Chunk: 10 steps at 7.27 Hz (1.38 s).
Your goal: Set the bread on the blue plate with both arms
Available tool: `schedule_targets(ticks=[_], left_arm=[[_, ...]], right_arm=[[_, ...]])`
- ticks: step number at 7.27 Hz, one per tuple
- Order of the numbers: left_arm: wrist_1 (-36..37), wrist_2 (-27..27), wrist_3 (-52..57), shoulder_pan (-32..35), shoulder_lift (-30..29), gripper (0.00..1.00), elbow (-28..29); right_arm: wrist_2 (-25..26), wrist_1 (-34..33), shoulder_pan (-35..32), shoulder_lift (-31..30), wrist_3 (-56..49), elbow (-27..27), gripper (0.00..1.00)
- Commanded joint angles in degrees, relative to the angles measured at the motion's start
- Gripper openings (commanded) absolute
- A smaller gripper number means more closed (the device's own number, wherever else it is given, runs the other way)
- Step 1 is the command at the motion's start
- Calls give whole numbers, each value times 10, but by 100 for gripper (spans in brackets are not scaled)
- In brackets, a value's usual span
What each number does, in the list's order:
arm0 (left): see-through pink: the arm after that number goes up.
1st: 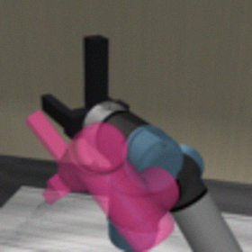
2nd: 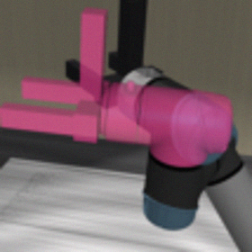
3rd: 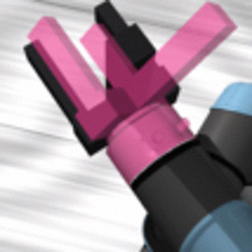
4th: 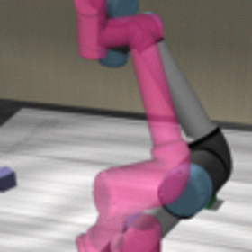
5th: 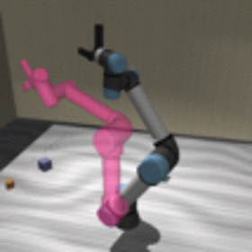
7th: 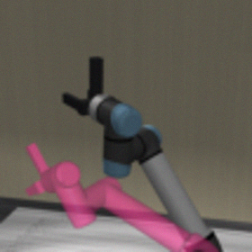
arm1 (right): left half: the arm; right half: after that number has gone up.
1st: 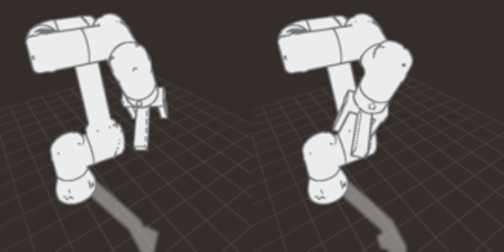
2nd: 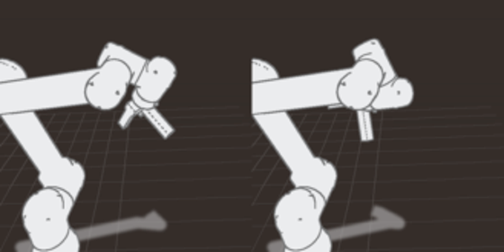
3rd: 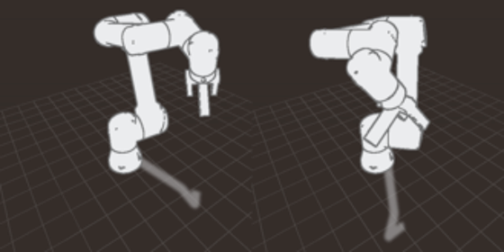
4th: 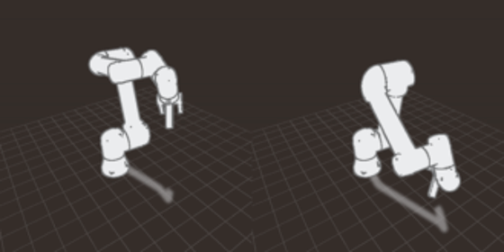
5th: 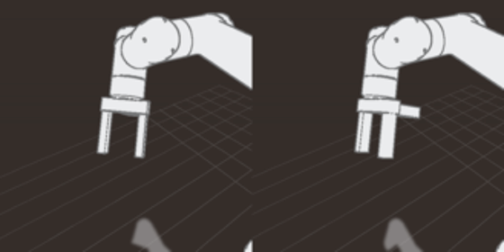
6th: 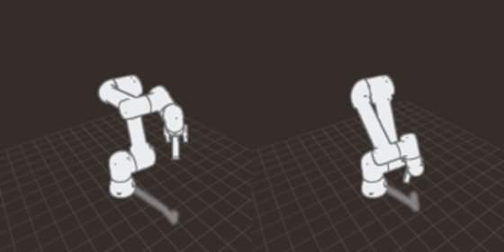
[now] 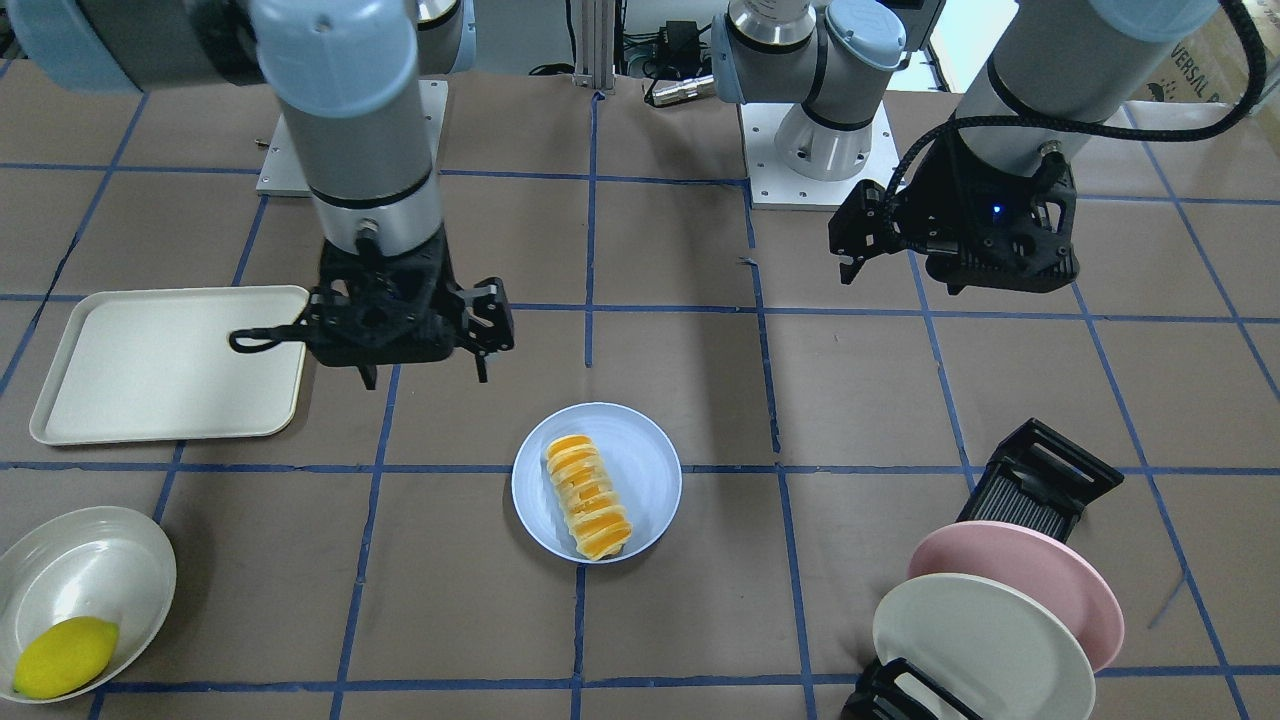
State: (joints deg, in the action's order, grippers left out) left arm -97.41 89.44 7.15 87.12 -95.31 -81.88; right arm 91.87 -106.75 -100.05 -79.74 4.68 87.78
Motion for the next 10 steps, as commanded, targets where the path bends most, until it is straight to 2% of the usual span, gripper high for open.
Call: schedule_targets(ticks=[1, 2, 3, 5, 7, 10], left_arm=[[-5, 6, -58, 5, -2, 100, 6], [-6, 11, -59, 7, 1, 100, 1], [-6, 9, -59, 7, 6, 100, -6], [-5, 7, -57, 7, 7, 100, -6], [-6, 7, -56, 7, 8, 100, -6], [-6, 8, -55, 7, 8, 100, -6]], right_arm=[[-9, 78, 73, -61, -60, -2, 99], [-42, 103, 92, -81, -78, -2, 99], [-51, 136, 93, -108, -83, 2, 99], [-49, 139, 91, -111, -78, 3, 99], [-39, 176, 96, -109, -77, 4, 99], [-39, 175, 93, -110, -75, 5, 99]])
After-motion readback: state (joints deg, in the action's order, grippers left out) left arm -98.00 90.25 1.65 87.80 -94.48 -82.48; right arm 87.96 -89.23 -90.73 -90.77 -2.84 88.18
